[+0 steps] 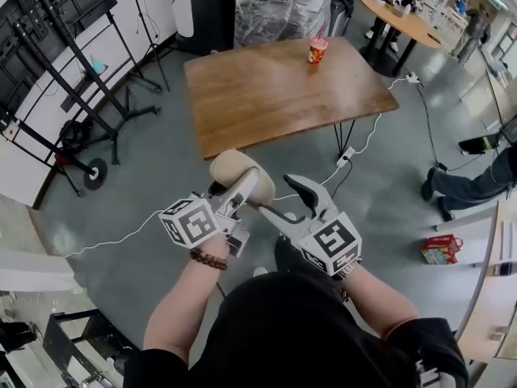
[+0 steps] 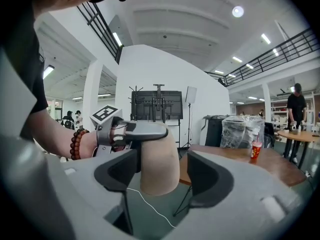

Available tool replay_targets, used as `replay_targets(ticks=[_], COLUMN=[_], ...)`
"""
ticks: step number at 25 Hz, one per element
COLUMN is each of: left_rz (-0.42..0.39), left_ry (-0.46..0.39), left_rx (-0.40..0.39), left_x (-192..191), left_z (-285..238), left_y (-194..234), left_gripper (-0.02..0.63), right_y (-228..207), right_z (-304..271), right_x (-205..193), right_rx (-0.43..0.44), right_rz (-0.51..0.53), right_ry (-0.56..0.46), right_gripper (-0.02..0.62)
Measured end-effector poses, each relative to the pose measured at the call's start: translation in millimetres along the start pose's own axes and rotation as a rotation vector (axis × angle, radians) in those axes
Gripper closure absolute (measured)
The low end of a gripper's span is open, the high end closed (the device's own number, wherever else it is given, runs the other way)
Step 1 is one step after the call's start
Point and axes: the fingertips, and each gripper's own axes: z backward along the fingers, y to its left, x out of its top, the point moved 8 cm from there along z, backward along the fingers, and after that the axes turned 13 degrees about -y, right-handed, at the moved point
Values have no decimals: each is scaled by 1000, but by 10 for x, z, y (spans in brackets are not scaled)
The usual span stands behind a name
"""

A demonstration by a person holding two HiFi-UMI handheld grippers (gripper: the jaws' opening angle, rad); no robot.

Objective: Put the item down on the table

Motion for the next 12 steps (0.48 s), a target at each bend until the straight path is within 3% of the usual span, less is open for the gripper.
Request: replay_targets(ticks=[12], left_rz=[144], left_ry=[-20], left_rx=[44], left_x=[13], left_z=[-854], left_y=[438], left_gripper=[287], right_y=[-930], right_z=[-631], right_x=[-195], right_rx=[84], right_rz=[-47], right_ry=[49], right_gripper=[224])
